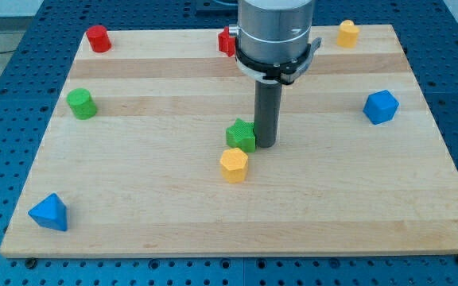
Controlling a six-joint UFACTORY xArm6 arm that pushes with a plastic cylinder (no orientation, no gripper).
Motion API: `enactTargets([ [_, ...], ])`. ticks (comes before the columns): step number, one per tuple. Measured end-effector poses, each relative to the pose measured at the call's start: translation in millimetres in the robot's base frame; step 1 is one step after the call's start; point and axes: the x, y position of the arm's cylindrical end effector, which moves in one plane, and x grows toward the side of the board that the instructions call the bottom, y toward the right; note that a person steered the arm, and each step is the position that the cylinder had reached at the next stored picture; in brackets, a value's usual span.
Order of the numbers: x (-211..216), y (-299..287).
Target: Drag blue cube above the green star
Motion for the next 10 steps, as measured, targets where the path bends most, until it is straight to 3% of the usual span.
enactTargets([
  [4, 0.0, 1.9],
  [7, -6.2, 204.9],
  [8, -41.6, 210.4],
  [10, -66.7, 202.8],
])
